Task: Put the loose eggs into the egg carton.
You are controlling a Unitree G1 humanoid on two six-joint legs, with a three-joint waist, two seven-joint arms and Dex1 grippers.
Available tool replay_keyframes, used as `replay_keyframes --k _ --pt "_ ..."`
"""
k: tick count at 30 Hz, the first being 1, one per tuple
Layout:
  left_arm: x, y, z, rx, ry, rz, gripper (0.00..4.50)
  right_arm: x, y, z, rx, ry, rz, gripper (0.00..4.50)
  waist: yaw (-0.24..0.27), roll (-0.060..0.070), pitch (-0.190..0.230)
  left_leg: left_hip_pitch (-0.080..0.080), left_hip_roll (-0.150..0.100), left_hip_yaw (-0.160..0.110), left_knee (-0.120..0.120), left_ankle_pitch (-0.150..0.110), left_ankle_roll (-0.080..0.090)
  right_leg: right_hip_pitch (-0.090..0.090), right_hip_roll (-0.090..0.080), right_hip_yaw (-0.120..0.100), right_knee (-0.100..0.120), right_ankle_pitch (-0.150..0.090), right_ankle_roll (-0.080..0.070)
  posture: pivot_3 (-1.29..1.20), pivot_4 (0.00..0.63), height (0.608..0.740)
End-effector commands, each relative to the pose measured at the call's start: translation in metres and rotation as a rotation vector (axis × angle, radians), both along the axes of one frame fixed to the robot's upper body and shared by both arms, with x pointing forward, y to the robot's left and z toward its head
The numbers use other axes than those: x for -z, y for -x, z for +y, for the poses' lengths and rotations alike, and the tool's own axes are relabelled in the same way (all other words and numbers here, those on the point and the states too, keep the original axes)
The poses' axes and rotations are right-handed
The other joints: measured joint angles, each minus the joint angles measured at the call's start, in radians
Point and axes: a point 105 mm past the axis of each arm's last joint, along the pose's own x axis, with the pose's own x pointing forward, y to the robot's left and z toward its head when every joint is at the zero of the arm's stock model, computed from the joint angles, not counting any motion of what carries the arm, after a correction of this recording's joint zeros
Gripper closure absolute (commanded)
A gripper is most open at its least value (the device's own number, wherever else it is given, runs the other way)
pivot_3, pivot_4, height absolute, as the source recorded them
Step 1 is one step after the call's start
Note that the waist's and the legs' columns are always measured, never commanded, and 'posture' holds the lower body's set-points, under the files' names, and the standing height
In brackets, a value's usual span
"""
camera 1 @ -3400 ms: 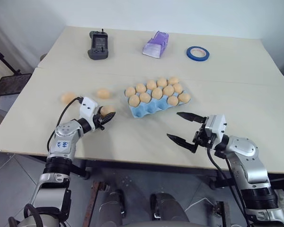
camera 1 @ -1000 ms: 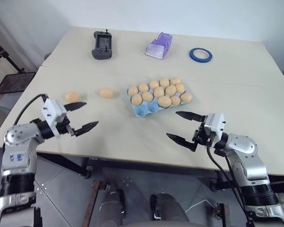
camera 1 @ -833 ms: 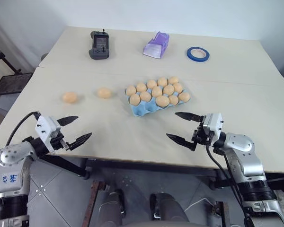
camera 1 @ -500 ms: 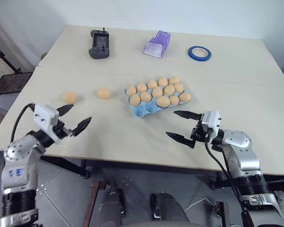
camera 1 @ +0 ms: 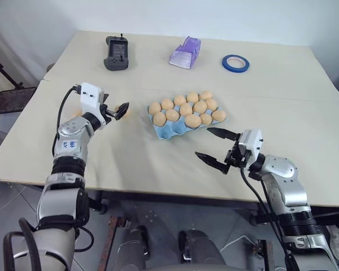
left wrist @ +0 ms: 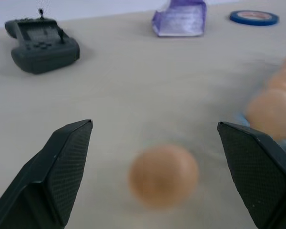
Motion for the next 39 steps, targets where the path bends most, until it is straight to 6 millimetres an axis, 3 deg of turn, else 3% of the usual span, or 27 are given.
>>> replay_keyframes --k 1,7,15,20,24,28,30,34,39 --pt "0.003 -0.004 -0.007 0.005 -0.018 0.017 0.03 -0.012 0.002 -0.002 0.016 -0.016 -0.047 0.0 0.0 0.0 0.0 0.0 0.0 0.0 0.0 0.0 0.0 0.0 0.0 0.0 0.0 0.0 0.0 0.0 0.15 0.74" --pt "0.012 -0.01 -0.019 -0.013 -0.058 0.052 0.03 -0.014 0.005 -0.005 0.046 -0.019 -0.057 0.0 0.003 -0.001 0.0 -0.001 0.0 0.0 0.001 0.0 -0.001 0.0 0.0 0.0 0.001 0.0 0.0 0.0 0.15 0.74" --pt "0.02 -0.011 -0.027 -0.011 -0.044 0.09 2.14 -0.016 0.008 -0.008 0.069 -0.024 -0.059 0.0 0.004 -0.001 0.0 -0.001 0.0 -0.001 0.002 -0.002 -0.002 0.0 0.0 -0.001 0.001 0.0 0.0 0.0 0.15 0.74" --pt "0.008 -0.01 -0.028 0.03 -0.032 0.031 2.25 -0.014 0.009 -0.009 0.074 -0.024 -0.058 0.0 0.004 -0.001 0.0 -0.001 0.0 -0.001 0.002 -0.001 -0.002 0.0 0.0 -0.001 0.001 0.0 0.0 0.0 0.15 0.74" --pt "-0.025 -0.002 -0.053 0.237 -0.04 -0.107 2.25 -0.014 0.01 -0.01 0.079 -0.023 -0.057 0.0 0.007 -0.001 0.0 -0.001 0.0 0.0 0.002 -0.002 -0.003 0.0 0.0 -0.001 0.001 0.0 0.0 0.0 0.15 0.74" --pt "-0.045 0.019 -0.11 0.583 -0.091 -0.167 2.25 -0.012 0.011 -0.017 0.1 -0.008 -0.048 0.0 0.022 -0.001 0.0 -0.001 0.0 0.0 0.001 -0.002 -0.003 0.0 0.0 -0.003 0.001 0.0 0.0 0.0 0.15 0.74" --pt "-0.042 0.029 -0.134 0.707 -0.112 -0.151 2.25 -0.011 0.012 -0.024 0.118 0.007 -0.05 0.0 0.027 -0.001 0.0 -0.001 -0.001 0.0 0.002 -0.002 -0.003 0.0 0.0 -0.002 0.001 0.0 0.0 0.0 0.15 0.74" --pt "-0.03 0.04 -0.158 0.824 -0.145 -0.108 2.25 -0.012 0.013 -0.031 0.142 0.014 -0.057 0.0 0.024 -0.001 0.0 -0.001 -0.001 0.0 0.003 -0.003 -0.001 0.001 -0.001 0.0 0.0 0.0 0.0 0.0 0.15 0.74" --pt "-0.016 0.044 -0.167 0.846 -0.167 -0.085 2.25 -0.015 0.016 -0.034 0.171 0.0 -0.07 0.0 0.014 -0.001 0.0 0.0 0.001 0.0 0.003 0.0 0.001 0.0 0.002 0.0 0.001 0.0 0.0 0.0 0.15 0.74"
